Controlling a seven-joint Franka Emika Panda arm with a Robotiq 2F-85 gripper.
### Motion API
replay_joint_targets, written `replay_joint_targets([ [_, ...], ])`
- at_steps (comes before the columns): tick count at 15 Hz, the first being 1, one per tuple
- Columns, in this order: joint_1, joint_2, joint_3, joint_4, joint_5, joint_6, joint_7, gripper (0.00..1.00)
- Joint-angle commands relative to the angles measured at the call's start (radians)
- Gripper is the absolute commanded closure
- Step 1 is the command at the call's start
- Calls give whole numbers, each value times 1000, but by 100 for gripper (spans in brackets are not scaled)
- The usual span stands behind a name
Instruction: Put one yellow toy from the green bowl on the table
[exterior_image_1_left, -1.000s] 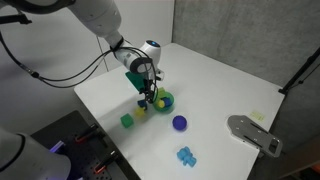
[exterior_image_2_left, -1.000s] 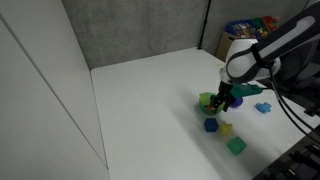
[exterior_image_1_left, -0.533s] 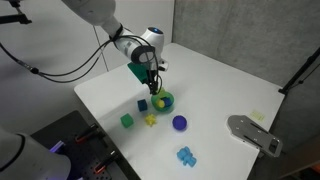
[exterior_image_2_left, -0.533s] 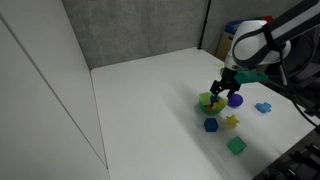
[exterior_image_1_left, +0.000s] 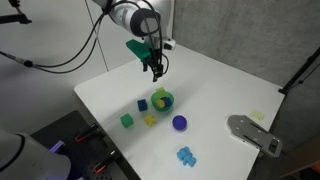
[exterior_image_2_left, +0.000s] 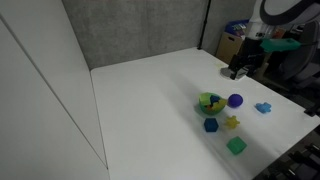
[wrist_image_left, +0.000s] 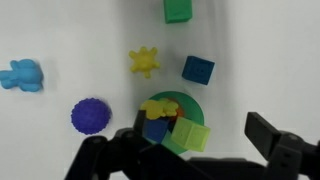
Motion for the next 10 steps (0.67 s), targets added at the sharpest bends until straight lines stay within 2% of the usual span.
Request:
replay_joint_targets([
  [1, -11, -148, -15, -24, -91, -135, 37, 0],
  [6, -27, -333, -7, -75, -254, -252, 22, 0],
  [10, -29, -411, 0, -98, -297, -298, 1, 0],
])
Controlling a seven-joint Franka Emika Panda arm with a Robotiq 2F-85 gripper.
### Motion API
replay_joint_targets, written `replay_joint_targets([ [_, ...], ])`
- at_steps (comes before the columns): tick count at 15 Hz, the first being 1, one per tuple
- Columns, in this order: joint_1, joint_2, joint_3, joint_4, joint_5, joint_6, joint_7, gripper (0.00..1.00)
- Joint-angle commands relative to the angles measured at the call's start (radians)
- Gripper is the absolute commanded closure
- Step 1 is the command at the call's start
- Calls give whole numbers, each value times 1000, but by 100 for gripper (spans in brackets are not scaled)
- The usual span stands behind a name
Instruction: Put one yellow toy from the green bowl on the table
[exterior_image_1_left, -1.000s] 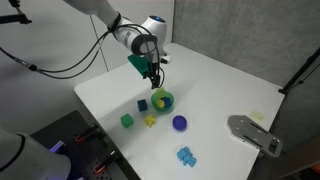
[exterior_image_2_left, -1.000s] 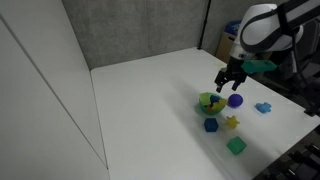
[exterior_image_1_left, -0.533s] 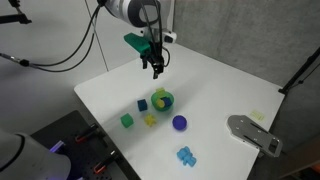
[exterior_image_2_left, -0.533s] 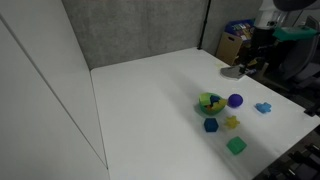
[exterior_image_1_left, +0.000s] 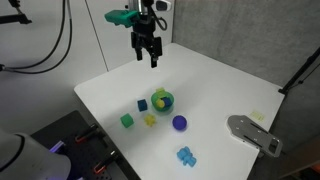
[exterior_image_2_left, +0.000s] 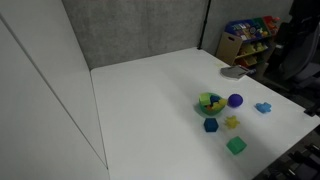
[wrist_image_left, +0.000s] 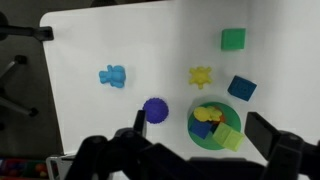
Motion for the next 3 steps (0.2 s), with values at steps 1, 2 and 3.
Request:
replay_joint_targets([
  [1, -11, -19, 12, -6, -4, -11, -3, 0],
  [2, -11, -34, 14, -15, -6, -17, -4, 0],
  [3, -11, -42, 15, -20, -7, -18, -4, 0],
])
